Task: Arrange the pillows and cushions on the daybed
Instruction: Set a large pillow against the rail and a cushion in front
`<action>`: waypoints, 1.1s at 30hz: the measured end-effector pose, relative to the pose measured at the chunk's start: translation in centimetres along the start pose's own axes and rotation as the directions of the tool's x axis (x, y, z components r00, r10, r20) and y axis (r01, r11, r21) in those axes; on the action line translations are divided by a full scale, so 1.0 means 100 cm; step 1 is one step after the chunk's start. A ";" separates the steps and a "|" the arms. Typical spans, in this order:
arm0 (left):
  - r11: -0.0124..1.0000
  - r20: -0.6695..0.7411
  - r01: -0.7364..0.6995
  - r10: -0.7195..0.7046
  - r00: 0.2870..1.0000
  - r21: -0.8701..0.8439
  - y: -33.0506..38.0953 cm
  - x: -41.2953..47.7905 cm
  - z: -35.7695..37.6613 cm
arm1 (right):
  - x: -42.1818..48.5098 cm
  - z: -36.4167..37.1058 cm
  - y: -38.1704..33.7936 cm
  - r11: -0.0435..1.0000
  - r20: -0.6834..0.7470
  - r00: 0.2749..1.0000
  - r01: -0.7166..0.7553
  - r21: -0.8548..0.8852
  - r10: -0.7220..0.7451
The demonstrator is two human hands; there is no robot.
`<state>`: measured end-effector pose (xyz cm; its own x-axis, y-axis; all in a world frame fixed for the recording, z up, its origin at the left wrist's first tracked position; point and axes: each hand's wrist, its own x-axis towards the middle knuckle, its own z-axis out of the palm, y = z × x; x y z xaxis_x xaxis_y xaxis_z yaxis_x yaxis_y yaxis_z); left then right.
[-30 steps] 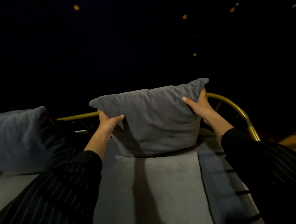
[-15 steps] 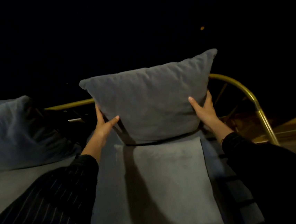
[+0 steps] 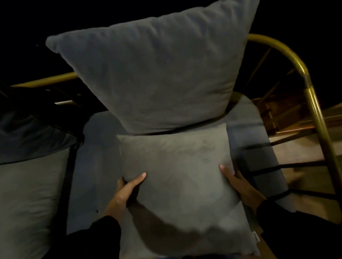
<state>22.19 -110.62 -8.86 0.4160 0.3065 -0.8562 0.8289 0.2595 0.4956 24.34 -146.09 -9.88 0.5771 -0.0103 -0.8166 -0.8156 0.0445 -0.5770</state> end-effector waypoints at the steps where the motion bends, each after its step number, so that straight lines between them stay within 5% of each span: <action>1: 1.000 -0.038 -0.003 0.003 0.999 -0.015 0.001 0.001 0.001 | -0.002 0.001 -0.002 1.000 -0.008 1.000 0.018 0.011 -0.018; 6: 0.993 -0.047 0.036 -0.042 0.998 -0.115 0.000 -0.012 0.018 | -0.009 -0.012 -0.028 0.989 -0.007 0.989 0.146 0.037 -0.146; 13: 0.974 -0.030 0.049 -0.057 0.998 -0.222 -0.009 -0.024 0.053 | 0.021 -0.039 -0.063 0.966 -0.032 0.980 0.186 -0.182 -0.195; 29: 0.999 -0.079 -0.018 0.015 0.997 -0.043 -0.001 -0.006 0.052 | 0.030 -0.047 -0.046 0.964 0.037 0.986 0.164 -0.211 -0.160; 33: 0.999 -0.047 0.045 -0.044 0.998 0.021 -0.002 -0.005 0.058 | 0.039 -0.032 -0.041 0.931 -0.137 0.985 0.046 -0.363 -0.102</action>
<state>24.05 -116.14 -9.40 0.3609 0.3377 -0.8693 0.8546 0.2535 0.4532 29.85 -149.48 -10.77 0.6463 -0.1516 -0.7479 -0.7477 -0.3220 -0.5808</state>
